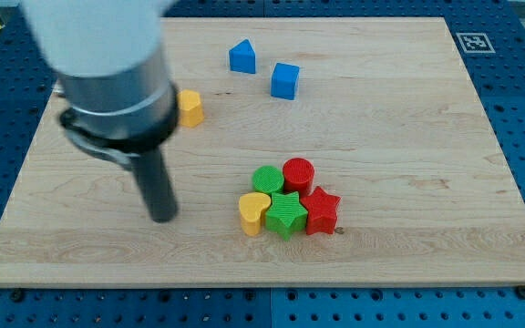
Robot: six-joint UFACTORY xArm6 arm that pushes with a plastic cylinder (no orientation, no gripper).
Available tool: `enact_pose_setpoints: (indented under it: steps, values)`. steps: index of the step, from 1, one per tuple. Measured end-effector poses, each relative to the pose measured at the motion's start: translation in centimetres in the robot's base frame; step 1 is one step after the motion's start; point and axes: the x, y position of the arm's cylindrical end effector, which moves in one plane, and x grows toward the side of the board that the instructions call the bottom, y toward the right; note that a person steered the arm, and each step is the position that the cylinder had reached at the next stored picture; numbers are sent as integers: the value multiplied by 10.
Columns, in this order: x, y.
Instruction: Move the yellow hexagon into the green circle
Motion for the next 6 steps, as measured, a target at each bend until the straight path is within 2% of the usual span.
enact_pose_setpoints:
  steps: [1,2,3,5,6]
  values:
    - [-41,-66]
    - [-101,-95]
    - [-148,-83]
    - [-161,3]
    - [-171,14]
